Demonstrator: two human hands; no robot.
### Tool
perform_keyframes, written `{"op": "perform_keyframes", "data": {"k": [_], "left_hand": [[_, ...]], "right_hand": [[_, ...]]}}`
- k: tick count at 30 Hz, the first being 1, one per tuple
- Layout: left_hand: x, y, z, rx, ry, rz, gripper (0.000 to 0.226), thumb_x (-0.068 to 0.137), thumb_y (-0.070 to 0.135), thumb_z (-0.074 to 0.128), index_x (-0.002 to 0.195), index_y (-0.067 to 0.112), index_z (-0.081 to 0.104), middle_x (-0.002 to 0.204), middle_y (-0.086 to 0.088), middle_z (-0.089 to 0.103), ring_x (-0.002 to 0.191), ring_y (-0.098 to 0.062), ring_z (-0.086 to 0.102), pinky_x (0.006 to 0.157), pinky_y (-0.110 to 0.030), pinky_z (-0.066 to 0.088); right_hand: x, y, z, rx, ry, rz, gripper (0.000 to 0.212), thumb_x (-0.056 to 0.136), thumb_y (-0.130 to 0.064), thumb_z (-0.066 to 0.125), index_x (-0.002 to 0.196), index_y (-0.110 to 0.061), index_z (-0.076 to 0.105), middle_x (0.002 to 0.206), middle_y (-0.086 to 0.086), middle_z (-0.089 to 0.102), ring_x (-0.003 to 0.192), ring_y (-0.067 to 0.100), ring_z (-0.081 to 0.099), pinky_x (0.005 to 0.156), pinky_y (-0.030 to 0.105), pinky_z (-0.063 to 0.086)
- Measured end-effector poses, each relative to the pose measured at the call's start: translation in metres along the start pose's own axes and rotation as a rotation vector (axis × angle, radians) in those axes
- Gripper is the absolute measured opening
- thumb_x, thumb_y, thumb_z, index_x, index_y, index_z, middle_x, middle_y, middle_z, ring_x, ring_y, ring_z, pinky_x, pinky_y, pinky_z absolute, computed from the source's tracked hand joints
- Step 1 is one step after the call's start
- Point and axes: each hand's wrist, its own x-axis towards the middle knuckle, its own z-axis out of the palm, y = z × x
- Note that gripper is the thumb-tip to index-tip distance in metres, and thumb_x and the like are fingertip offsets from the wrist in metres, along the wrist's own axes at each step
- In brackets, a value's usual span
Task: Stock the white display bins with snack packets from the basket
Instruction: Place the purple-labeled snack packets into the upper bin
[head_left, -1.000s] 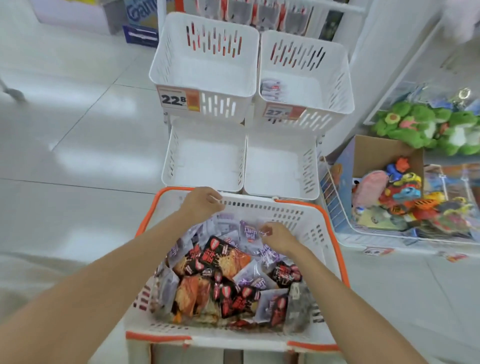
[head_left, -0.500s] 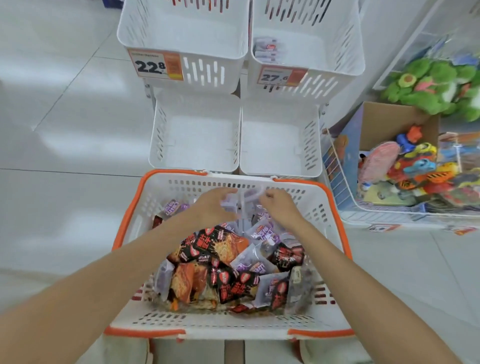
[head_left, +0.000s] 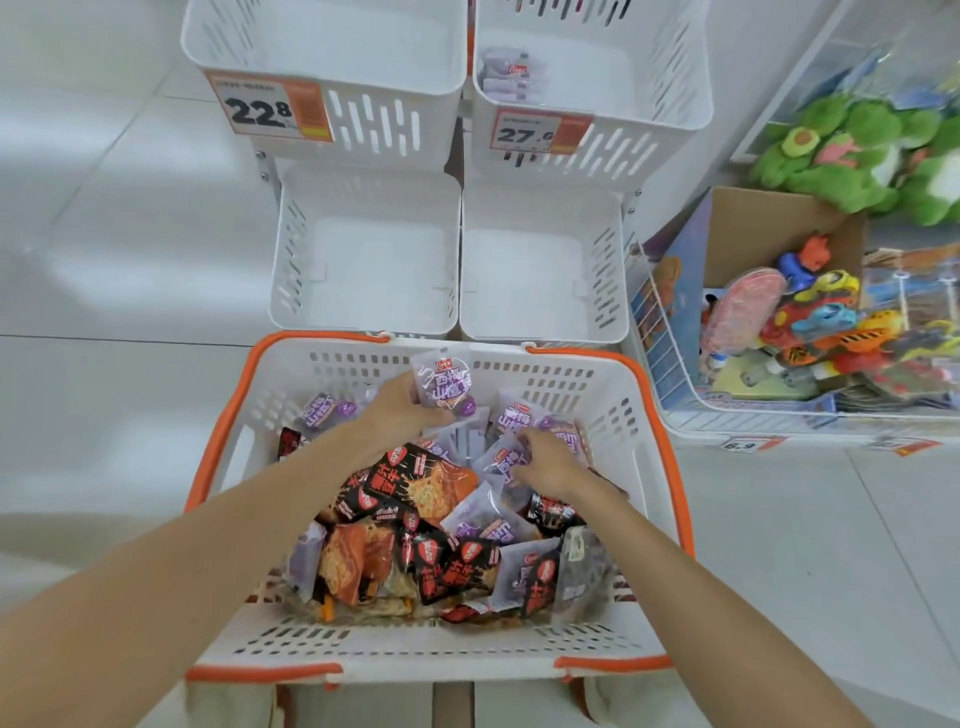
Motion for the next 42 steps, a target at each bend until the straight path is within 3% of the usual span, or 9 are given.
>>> {"op": "perform_keyframes", "data": {"k": [6, 11, 15, 17, 20, 24, 26, 35, 42], "left_hand": [[0.001, 0.001, -0.01, -0.072, -0.006, -0.012, 0.036, 0.083, -0.003, 0.069, 0.115, 0.013, 0.061, 0.096, -0.002, 0.068, 0.082, -0.011, 0.063, 0.061, -0.016, 0.048], [0.007, 0.012, -0.015, -0.124, 0.008, -0.097, 0.042, 0.086, 0.012, 0.072, 0.125, 0.011, 0.057, 0.118, -0.01, 0.066, 0.097, -0.018, 0.066, 0.064, -0.024, 0.054], [0.0, 0.029, -0.012, -0.075, -0.131, -0.022, 0.062, 0.068, 0.049, 0.083, 0.118, 0.022, 0.058, 0.112, -0.002, 0.067, 0.103, -0.016, 0.066, 0.08, -0.03, 0.056], [-0.004, 0.038, -0.008, 0.026, -0.162, 0.036, 0.071, 0.059, 0.053, 0.085, 0.117, 0.019, 0.062, 0.11, -0.008, 0.07, 0.104, -0.023, 0.067, 0.09, -0.041, 0.056], [-0.006, 0.059, -0.009, 0.053, -0.177, 0.119, 0.048, 0.077, 0.025, 0.081, 0.121, 0.019, 0.062, 0.109, -0.004, 0.072, 0.106, -0.02, 0.067, 0.093, -0.041, 0.055], [-0.007, 0.101, -0.025, -0.01, -0.208, 0.193, 0.052, 0.083, 0.003, 0.073, 0.126, 0.02, 0.051, 0.109, 0.001, 0.07, 0.1, -0.008, 0.068, 0.082, -0.025, 0.056], [-0.006, 0.132, -0.034, 0.025, -0.203, 0.267, 0.043, 0.083, -0.006, 0.069, 0.111, 0.024, 0.056, 0.097, 0.006, 0.07, 0.085, 0.002, 0.068, 0.072, -0.014, 0.053], [0.047, 0.282, -0.079, 0.21, 0.204, 0.619, 0.058, 0.061, 0.016, 0.091, 0.113, 0.013, 0.064, 0.102, -0.003, 0.071, 0.087, -0.018, 0.067, 0.075, -0.028, 0.056], [0.145, 0.363, -0.09, 0.289, 0.214, 0.805, 0.066, 0.065, 0.014, 0.089, 0.121, 0.012, 0.055, 0.113, -0.002, 0.068, 0.104, -0.018, 0.065, 0.088, -0.032, 0.054]], "right_hand": [[-0.003, -0.007, -0.02, 0.122, -0.037, -0.079, 0.025, 0.09, -0.01, 0.065, 0.075, -0.019, 0.047, 0.075, -0.004, 0.049, 0.075, 0.015, 0.049, 0.06, 0.02, 0.035], [-0.011, -0.027, -0.067, 0.644, 0.203, -0.123, 0.007, 0.092, -0.013, 0.065, 0.093, -0.017, 0.059, 0.096, 0.001, 0.068, 0.088, 0.016, 0.064, 0.077, 0.03, 0.052], [-0.024, -0.067, -0.091, 0.896, 0.167, -0.227, 0.015, 0.092, -0.012, 0.066, 0.104, -0.005, 0.06, 0.091, 0.005, 0.067, 0.079, 0.014, 0.064, 0.08, 0.029, 0.056], [-0.028, -0.086, -0.093, 0.837, 0.208, -0.254, 0.011, 0.09, -0.013, 0.068, 0.098, -0.01, 0.06, 0.093, 0.005, 0.064, 0.081, 0.015, 0.063, 0.079, 0.029, 0.058], [-0.028, -0.102, -0.101, 0.763, 0.224, -0.254, 0.02, 0.091, -0.021, 0.068, 0.108, -0.014, 0.06, 0.117, 0.007, 0.064, 0.097, 0.021, 0.065, 0.087, 0.038, 0.057], [-0.029, -0.124, -0.138, 0.817, 0.026, -0.263, 0.058, 0.09, -0.019, 0.068, 0.141, -0.014, 0.04, 0.129, 0.009, 0.061, 0.107, 0.021, 0.065, 0.093, 0.035, 0.052], [-0.031, -0.142, -0.164, 0.78, 0.067, -0.33, 0.046, 0.09, -0.009, 0.067, 0.132, -0.002, 0.052, 0.12, 0.015, 0.067, 0.103, 0.024, 0.066, 0.093, 0.036, 0.052], [-0.006, -0.212, -0.298, 0.686, 0.328, -0.569, 0.036, 0.088, -0.015, 0.07, 0.121, -0.018, 0.057, 0.116, 0.006, 0.068, 0.095, 0.017, 0.065, 0.073, 0.023, 0.052], [0.076, -0.224, -0.377, 0.627, 0.583, -0.638, 0.036, 0.084, -0.005, 0.073, 0.113, -0.013, 0.055, 0.109, 0.011, 0.065, 0.076, 0.016, 0.064, 0.059, 0.025, 0.052]]}}
